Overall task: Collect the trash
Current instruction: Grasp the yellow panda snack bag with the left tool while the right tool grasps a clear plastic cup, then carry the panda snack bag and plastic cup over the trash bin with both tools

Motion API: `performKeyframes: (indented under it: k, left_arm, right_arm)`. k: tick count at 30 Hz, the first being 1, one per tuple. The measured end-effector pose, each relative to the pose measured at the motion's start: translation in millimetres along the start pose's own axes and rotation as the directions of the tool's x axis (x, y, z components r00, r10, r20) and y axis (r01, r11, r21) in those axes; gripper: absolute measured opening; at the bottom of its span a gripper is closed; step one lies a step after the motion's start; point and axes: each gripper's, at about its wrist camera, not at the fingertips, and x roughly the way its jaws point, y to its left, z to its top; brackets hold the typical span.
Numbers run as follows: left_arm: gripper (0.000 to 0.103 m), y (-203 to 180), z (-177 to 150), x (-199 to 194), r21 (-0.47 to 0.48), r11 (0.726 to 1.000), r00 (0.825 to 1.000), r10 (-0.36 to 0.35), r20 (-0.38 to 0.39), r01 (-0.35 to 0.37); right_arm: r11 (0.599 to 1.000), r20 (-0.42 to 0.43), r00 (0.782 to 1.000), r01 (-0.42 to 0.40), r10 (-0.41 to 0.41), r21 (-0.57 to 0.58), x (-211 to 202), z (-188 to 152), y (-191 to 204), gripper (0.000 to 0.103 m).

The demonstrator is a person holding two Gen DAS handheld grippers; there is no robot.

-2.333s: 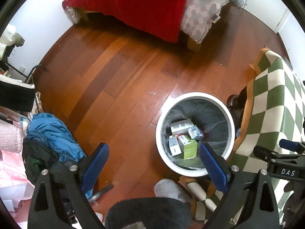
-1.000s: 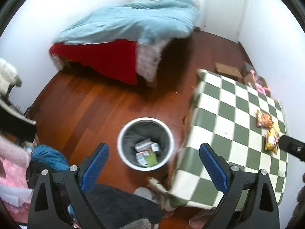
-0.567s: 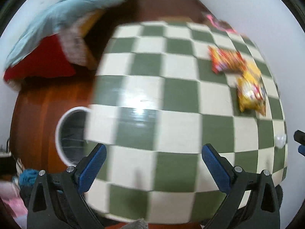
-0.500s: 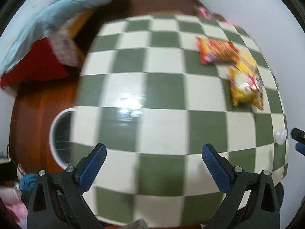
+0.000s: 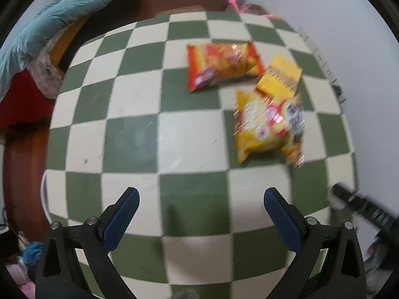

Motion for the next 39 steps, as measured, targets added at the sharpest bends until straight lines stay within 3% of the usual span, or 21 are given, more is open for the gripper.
performKeyframes:
  k: [8,14,15,16,18,22,31,39]
  left_arm:
    - [0.101,-21.8,48.6,11.5,-0.041,0.987,0.988,-0.156,0.008,0.156]
    - [0.101,-45.8,68.2,44.9,-0.002,0.987,0.985,-0.159,-0.062,0.159]
    - [0.095,-49.0,68.4,50.1,0.007,0.988,0.986,-0.152,-0.074,0.153]
    - [0.081,-52.3,68.6,54.6,0.017,0.989,0.986,-0.142,-0.085,0.144]
    - [0.071,-57.9,66.3,61.8,0.042,0.992,0.988,-0.114,-0.104,0.119]
    - [0.056,-61.4,58.7,52.0,0.066,0.992,0.993,-0.100,-0.058,0.103]
    - [0.053,-52.0,49.2,5.4,0.121,0.993,0.997,-0.023,0.080,0.013]
    - [0.053,-6.7,34.7,-74.3,0.098,0.995,0.971,-0.017,0.239,-0.007]
  right_arm:
    - [1.000,0.026,0.999,0.027,-0.027,0.014,-10.6,13.1,-10.4,0.044]
    - [0.999,0.019,0.999,0.047,-0.047,0.011,-9.1,24.1,-10.2,0.044]
    - [0.999,0.018,0.999,0.048,-0.048,0.008,-8.9,25.5,-9.2,0.044]
    - [0.999,0.017,0.999,0.048,-0.048,0.007,-8.7,26.8,-8.3,0.044]
    - [0.999,0.018,0.999,0.050,-0.050,0.004,-9.3,28.1,-5.9,0.044]
    - [0.999,0.022,0.998,0.051,-0.050,-0.016,-11.6,27.8,0.4,0.044]
    - [0.996,0.051,0.998,0.037,-0.033,-0.076,-34.1,18.0,23.9,0.044]
    - [0.985,0.087,0.996,-0.014,0.029,-0.173,-73.2,1.7,71.5,0.044]
